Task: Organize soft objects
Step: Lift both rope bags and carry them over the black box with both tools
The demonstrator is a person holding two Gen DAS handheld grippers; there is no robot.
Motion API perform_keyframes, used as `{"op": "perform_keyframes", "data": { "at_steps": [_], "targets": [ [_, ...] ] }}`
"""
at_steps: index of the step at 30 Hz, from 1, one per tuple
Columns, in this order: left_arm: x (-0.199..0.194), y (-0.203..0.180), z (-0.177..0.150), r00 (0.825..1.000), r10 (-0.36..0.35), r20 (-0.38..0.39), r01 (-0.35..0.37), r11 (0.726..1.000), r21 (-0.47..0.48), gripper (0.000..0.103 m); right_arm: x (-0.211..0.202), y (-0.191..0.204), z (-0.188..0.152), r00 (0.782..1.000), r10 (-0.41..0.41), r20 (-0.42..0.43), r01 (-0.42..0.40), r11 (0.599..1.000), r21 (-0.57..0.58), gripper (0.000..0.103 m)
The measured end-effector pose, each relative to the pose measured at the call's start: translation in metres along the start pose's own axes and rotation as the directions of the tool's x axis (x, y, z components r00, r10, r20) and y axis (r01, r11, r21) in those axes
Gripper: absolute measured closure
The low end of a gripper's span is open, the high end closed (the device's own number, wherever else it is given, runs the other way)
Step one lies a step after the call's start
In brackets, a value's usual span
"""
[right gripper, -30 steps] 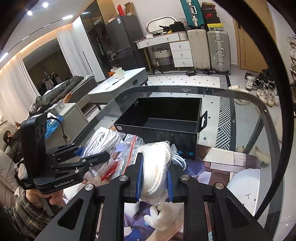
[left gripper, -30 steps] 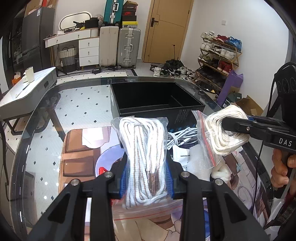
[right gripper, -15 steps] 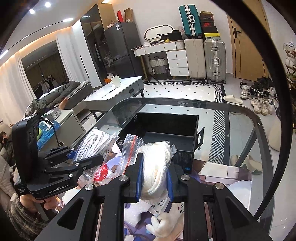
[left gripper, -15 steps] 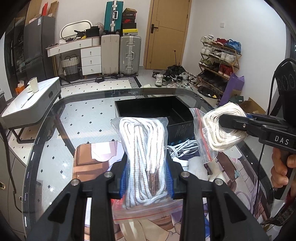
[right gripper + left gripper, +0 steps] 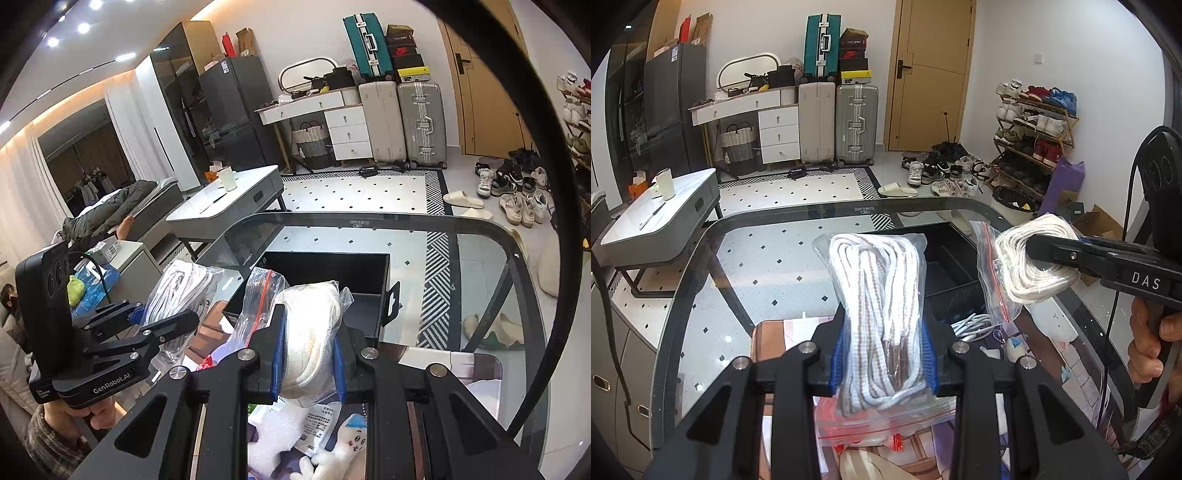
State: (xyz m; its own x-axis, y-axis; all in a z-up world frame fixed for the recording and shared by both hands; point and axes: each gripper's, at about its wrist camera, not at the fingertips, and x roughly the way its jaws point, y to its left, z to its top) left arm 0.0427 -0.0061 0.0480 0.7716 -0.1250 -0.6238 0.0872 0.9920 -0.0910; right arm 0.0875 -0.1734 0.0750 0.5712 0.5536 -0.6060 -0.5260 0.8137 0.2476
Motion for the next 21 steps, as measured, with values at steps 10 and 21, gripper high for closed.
{"op": "perform_keyframes", "data": {
  "at_steps": [10,21],
  "targets": [
    [0.013,0.007,0.019,1.0,-0.005,-0.006,0.005,1.0,-0.001,0.071,0.014,-0.003,0.021,0.998,-0.054,-0.014,0.054,0.999,0.01,0.082],
    [0.039,0.015,0.035,0.999,-0.035,-0.037,0.035,0.999,-0.005,0.071,0.037,-0.01,0.034,0.999,-0.048,-0.023,0.049,0.998,0.031,0.082]
  ]
}}
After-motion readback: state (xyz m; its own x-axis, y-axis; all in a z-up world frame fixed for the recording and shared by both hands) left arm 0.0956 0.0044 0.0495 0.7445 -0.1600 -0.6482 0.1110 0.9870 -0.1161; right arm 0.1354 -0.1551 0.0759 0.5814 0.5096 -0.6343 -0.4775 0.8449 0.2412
